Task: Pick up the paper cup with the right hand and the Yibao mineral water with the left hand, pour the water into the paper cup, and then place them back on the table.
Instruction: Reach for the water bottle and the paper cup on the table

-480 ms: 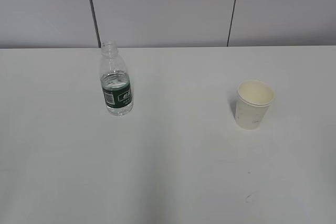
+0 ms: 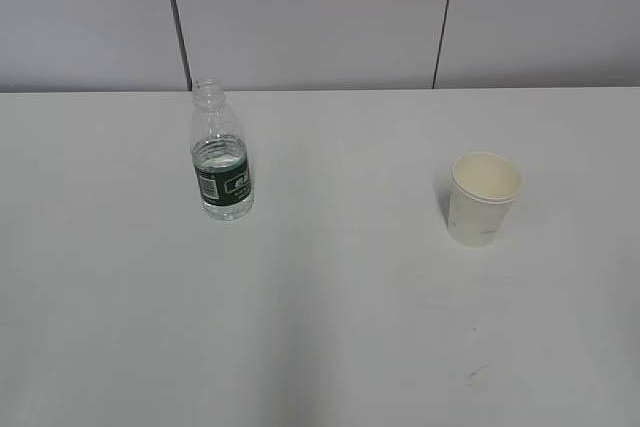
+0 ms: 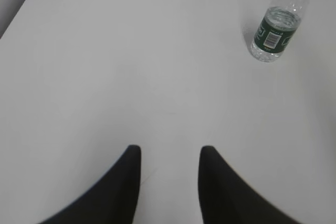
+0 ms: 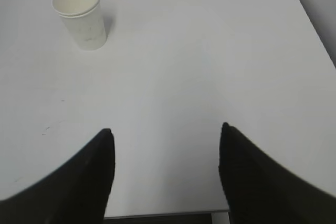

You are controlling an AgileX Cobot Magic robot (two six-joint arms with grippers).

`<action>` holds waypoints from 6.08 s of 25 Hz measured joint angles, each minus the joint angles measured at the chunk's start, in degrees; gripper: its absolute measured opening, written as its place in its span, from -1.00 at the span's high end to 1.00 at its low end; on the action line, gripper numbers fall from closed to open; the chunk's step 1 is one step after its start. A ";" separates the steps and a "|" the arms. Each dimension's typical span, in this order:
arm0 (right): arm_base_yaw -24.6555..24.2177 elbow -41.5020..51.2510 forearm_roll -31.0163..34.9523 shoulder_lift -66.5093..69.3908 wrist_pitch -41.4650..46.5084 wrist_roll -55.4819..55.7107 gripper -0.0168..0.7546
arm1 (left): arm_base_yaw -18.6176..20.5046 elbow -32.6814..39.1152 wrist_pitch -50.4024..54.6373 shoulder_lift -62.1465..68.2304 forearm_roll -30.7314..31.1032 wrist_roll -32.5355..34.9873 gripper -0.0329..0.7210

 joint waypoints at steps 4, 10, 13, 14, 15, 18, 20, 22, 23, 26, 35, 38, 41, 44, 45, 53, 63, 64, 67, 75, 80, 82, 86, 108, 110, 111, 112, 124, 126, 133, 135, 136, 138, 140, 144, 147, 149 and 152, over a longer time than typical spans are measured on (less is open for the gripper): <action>0.00 0.00 0.00 0.00 0.00 0.00 -0.32 | 0.00 0.00 0.00 0.00 0.00 0.00 0.27; 0.00 0.00 0.00 0.00 0.00 0.00 -0.32 | 0.00 0.00 0.00 0.00 0.00 0.00 0.27; 0.00 0.00 0.00 0.00 0.00 0.00 -0.32 | 0.00 0.00 0.00 0.00 0.00 0.00 0.27; 0.00 0.00 -0.08 0.00 0.00 0.00 -0.32 | 0.00 0.00 0.00 0.00 0.00 0.00 0.27; 0.00 0.00 -0.23 0.00 0.00 0.00 -0.32 | 0.00 0.00 0.00 0.00 0.14 0.00 0.27; 0.00 0.00 -0.93 0.00 -0.36 0.00 -0.32 | 0.00 -0.27 -0.57 0.00 1.14 0.67 0.27; 0.00 -0.68 -1.64 0.00 -1.86 0.00 -0.32 | 0.00 -0.78 -3.34 0.00 1.41 3.37 0.27; 0.00 -1.16 -2.19 0.00 -5.06 0.00 -0.32 | 0.00 -0.84 -8.58 0.35 1.48 5.78 0.27; 0.00 -1.14 -2.19 0.00 -6.46 0.00 -0.32 | 0.00 -0.84 -11.00 1.18 1.48 6.25 0.27; 0.00 -1.18 -2.65 0.37 -10.82 0.13 -0.32 | 0.00 -0.84 -20.30 5.47 1.55 6.91 0.27; 0.00 1.54 -5.80 11.13 -29.82 0.85 -0.32 | -0.22 -0.79 -49.48 26.79 0.77 7.32 0.27; 0.00 4.36 -5.96 14.72 -39.54 2.54 -0.32 | -0.32 0.28 -57.43 33.45 0.46 7.36 0.27; 0.00 7.61 -6.17 18.52 -47.32 4.58 -0.32 | -0.32 3.05 -67.15 39.50 0.46 7.36 0.27; 0.00 10.10 -6.17 21.53 -52.54 5.74 -0.32 | -0.32 7.18 -78.42 44.63 0.46 6.91 0.27; 0.00 10.81 -6.17 22.37 -54.42 5.85 -0.32 | -0.32 8.40 -81.96 46.26 0.46 6.91 0.27; 0.00 12.32 -6.82 29.28 -62.12 6.05 -0.32 | -0.32 10.71 -94.06 57.86 5.86 2.04 0.27; 0.00 16.52 -6.06 47.08 -84.19 6.05 -0.32 | -0.32 10.71 -101.42 64.92 12.54 -3.31 0.27; 0.00 16.52 -6.02 49.51 -86.60 6.05 -0.32 | -0.32 10.71 -101.70 64.98 13.16 -3.46 0.27; 0.00 16.52 -6.02 57.90 -96.00 6.05 -0.32 | -0.32 10.71 -102.27 65.71 13.82 -3.72 0.27; 0.00 16.31 -3.94 83.83 -124.17 -0.22 -0.32 | -0.32 10.71 -105.06 71.22 14.00 -3.90 0.27; 0.00 15.96 -0.07 93.77 -130.40 -1.45 -0.32 | -0.32 10.71 -107.66 74.02 14.15 -3.90 0.27; 0.00 15.96 0.02 96.17 -130.55 -1.56 -0.32 | -0.32 10.71 -108.68 74.75 14.15 -3.90 0.27; 0.00 15.96 0.15 99.53 -130.82 -1.68 -0.32 | -0.32 10.71 -109.75 75.91 14.15 -3.90 0.27; 0.00 13.68 2.51 104.79 -131.43 -1.78 -0.73 | -0.32 10.71 -116.94 83.70 14.15 -3.90 0.27; 0.00 12.80 2.42 105.91 -131.43 -1.78 -0.75 | -0.32 10.71 -118.33 84.38 14.15 -3.90 0.27; 0.00 12.16 2.42 106.71 -131.43 -1.78 -0.75 | -0.32 10.71 -118.61 84.44 14.15 -3.90 0.27; 0.00 11.60 2.42 107.51 -131.54 -1.78 -0.75 | -0.32 10.66 -118.83 84.48 14.15 -3.90 0.27; 0.00 3.82 1.46 116.25 -131.55 -1.80 -0.76 | -0.32 10.66 -119.79 84.89 14.15 -3.90 0.27; 0.00 2.28 1.25 117.59 -131.55 -1.80 -0.76 | -0.32 10.66 -119.79 84.89 14.15 -3.90 0.27; 0.00 -3.06 -0.02 122.60 -131.55 -1.45 -0.76 | -0.32 10.66 -119.85 84.89 14.15 -3.90 0.27; 0.00 -4.25 -0.06 123.49 -131.55 -1.20 -0.76 | -0.32 10.66 -119.85 84.89 14.15 -3.90 0.27; 0.00 -4.66 -0.06 123.80 -131.55 -1.12 -0.76 | -0.32 10.66 -119.85 84.89 14.15 -3.90 0.27; 0.00 -5.60 -0.06 124.46 -131.55 -0.98 -0.76 | -0.32 10.66 -119.90 84.89 14.15 -3.90 0.27; 0.00 -6.22 -0.06 124.80 -131.55 -0.98 -0.76 | -0.32 10.66 -119.90 84.89 14.15 -3.90 0.27; 0.00 -7.00 -0.15 124.89 -131.55 -0.94 -0.76 | -0.32 10.66 -119.90 84.89 14.15 -3.90 0.27; 0.00 -7.62 -0.15 125.02 -131.55 -0.85 -0.76 | -0.32 10.66 -119.90 84.89 14.15 -3.90 0.27; 0.00 -8.32 -0.15 125.02 -131.55 -0.85 -0.76 | -0.32 10.66 -119.90 84.89 14.15 -3.90 0.27; 0.00 -9.60 -0.55 125.25 -131.55 -0.85 -0.76 | -0.32 10.66 -119.90 84.89 14.15 -3.90 0.27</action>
